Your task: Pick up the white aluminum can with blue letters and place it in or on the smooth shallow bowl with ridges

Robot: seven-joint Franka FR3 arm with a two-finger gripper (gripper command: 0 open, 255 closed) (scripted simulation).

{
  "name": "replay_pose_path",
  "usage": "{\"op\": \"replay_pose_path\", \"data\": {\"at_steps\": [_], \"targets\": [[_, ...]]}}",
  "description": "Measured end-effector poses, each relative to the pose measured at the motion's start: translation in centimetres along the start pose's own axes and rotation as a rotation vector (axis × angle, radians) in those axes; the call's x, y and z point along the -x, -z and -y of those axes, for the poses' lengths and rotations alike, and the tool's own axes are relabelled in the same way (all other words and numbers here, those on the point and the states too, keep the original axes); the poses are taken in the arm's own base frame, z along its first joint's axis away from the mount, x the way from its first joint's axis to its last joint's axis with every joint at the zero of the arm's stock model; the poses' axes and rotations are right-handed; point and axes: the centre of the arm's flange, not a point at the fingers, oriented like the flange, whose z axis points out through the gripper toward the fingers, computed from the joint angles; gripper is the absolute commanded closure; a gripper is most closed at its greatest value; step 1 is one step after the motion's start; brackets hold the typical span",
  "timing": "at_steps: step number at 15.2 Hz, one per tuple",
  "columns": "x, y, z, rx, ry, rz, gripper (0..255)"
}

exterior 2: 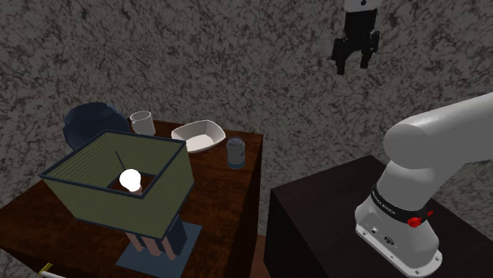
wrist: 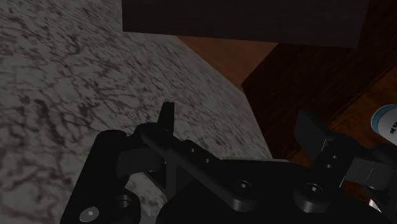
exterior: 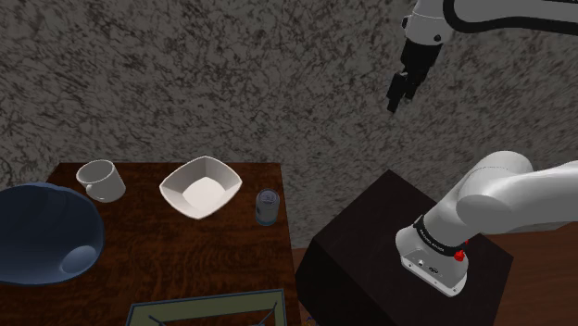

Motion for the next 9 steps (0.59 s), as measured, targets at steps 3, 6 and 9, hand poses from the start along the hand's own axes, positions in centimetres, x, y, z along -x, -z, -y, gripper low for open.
{"op": "replay_pose_path", "data": {"at_steps": [3, 6, 9], "targets": [[-0.3, -0.9, 1.3, -0.004, -0.001, -0.003, 0], [-1.3, -2.6, 4.3, -0.012, -0.003, -0.011, 0], [-2.3, -4.2, 7.5, -0.021, -0.006, -0.02, 0]]}}
